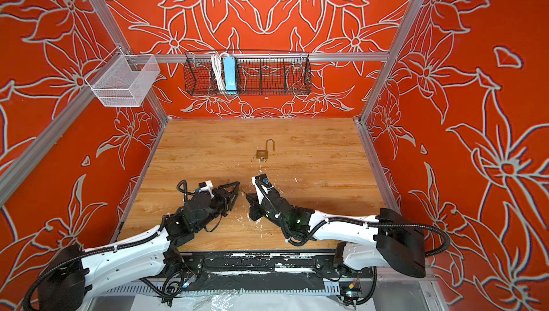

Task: Unlock with the key
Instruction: 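Align the key in the right gripper with the padlock keyhole and push in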

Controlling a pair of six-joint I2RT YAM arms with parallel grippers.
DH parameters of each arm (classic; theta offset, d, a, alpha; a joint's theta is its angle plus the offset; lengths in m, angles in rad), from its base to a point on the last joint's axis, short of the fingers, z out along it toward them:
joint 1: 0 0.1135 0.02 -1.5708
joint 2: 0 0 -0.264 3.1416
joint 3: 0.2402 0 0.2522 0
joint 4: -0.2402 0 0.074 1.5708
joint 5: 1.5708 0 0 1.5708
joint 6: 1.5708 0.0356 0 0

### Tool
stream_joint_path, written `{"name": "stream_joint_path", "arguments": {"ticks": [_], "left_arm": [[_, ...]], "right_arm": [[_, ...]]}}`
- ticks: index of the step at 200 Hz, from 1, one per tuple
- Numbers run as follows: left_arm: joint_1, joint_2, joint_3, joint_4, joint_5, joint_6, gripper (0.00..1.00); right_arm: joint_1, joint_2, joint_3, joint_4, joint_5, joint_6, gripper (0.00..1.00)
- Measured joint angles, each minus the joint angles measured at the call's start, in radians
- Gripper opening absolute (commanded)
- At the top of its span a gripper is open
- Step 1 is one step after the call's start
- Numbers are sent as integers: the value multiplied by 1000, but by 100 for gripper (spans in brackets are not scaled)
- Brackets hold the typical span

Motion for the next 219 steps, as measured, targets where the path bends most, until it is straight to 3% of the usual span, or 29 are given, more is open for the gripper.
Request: {"name": "stream_joint_path", "arguments": {"ticks": [219], "left_arm": [[0,-21,-15,-5,-20,-8,0]], "right_arm": [[0,71,42,22,-24,6,0]]}}
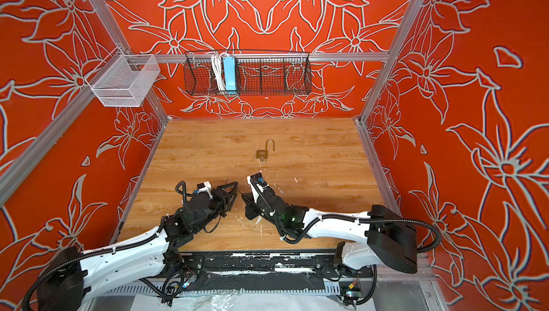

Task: Unlock with the key
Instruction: 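Align the key in the right gripper with the padlock keyhole and push in, then push the key deeper into the keyhole with the right gripper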

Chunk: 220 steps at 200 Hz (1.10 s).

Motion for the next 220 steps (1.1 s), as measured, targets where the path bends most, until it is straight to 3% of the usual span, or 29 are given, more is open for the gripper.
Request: {"name": "stream_joint_path", "arguments": {"ticks": [146,220], "left_arm": [[7,0,-26,25,-34,12,0],[16,0,-26,63,-34,62,0]], "right_arm": [[-26,63,1,89,-31,49,0],[-94,59,-29,169,-158,42,0]]}}
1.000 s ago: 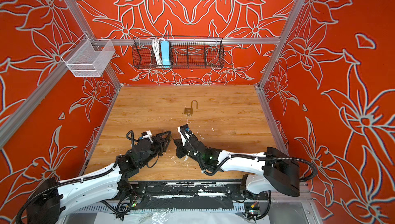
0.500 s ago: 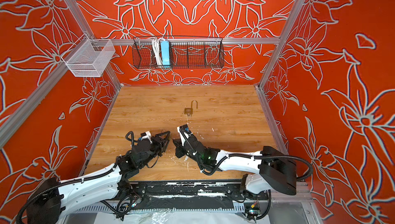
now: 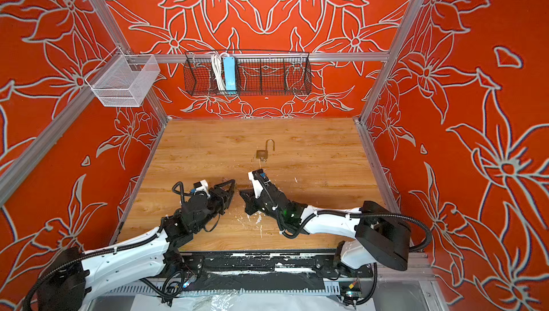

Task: Unlock with the key
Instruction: 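Push the key deeper into the keyhole with the right gripper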

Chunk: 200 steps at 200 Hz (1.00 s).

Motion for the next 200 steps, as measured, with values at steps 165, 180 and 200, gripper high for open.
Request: {"name": "stream_joint_path", "arguments": {"ticks": [165,180,200], "left_arm": [[9,28,25,8,37,26,0],[14,28,25,11,49,27,0],[22,31,30,13,61,34,0]], "right_arm": [[-18,0,-10,32,-11,-100,1],[-20,0,-10,35,-12,-100,1],[-25,2,-10,42,-21,-102,1]]}}
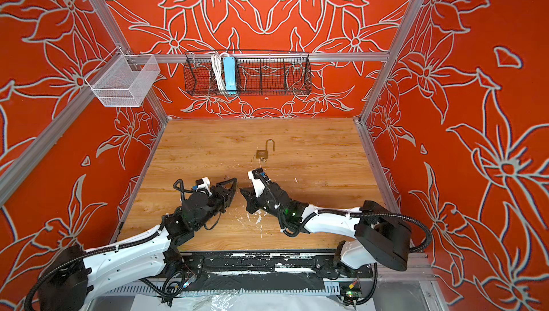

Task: Unlock with the key
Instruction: 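Push the key deeper into the keyhole with the right gripper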

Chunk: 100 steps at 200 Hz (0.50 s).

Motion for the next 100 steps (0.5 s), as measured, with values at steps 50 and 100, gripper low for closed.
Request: {"name": "stream_joint_path", "arguments": {"ticks": [50,100], "left_arm": [[4,44,44,-3,50,23,0],[10,57,65,-18,55,40,0]], "right_arm": [[-18,12,4,21,-3,-3,2],[-29,11,4,26,-5,-6,2]]}}
